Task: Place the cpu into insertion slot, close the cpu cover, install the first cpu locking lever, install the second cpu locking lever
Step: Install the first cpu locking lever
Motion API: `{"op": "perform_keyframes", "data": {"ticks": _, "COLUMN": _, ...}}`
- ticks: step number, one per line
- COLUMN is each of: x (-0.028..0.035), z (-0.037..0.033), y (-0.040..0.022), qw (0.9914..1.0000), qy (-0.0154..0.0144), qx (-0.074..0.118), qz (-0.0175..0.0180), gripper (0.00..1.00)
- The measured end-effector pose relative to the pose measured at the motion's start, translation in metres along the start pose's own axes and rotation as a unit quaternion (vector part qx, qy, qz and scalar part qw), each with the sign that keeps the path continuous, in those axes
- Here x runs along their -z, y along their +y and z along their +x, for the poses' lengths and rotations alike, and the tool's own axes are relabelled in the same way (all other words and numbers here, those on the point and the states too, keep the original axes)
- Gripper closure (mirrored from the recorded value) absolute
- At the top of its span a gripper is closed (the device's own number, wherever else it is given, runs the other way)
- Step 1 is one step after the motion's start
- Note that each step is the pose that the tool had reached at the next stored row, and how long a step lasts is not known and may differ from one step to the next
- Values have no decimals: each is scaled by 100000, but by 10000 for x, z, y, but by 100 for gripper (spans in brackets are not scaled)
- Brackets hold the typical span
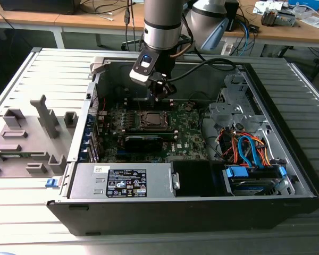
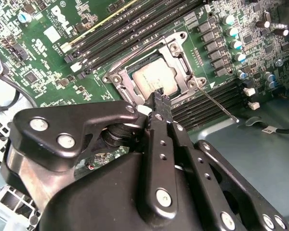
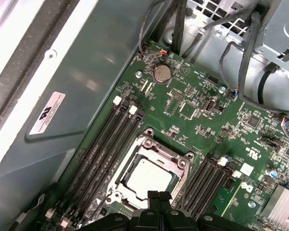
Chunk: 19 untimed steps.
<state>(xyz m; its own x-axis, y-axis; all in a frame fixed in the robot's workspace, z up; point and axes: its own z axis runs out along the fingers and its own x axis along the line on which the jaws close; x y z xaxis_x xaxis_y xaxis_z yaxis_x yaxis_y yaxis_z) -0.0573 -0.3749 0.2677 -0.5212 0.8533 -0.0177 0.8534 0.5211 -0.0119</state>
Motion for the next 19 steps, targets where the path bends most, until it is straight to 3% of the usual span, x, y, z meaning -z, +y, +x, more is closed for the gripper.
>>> {"op": "perform_keyframes", "data": {"ticks": 3, "x": 0, "z": 0, "y": 0, "qw": 99987, "qy": -18, "qx": 1593, "qz": -31, "gripper": 89}}
{"op": "perform_keyframes", "data": {"ticks": 19, "x": 0, "z": 0, "y": 0, "qw": 99853, "qy": -64, "qx": 5411, "qz": -99, "gripper": 89}}
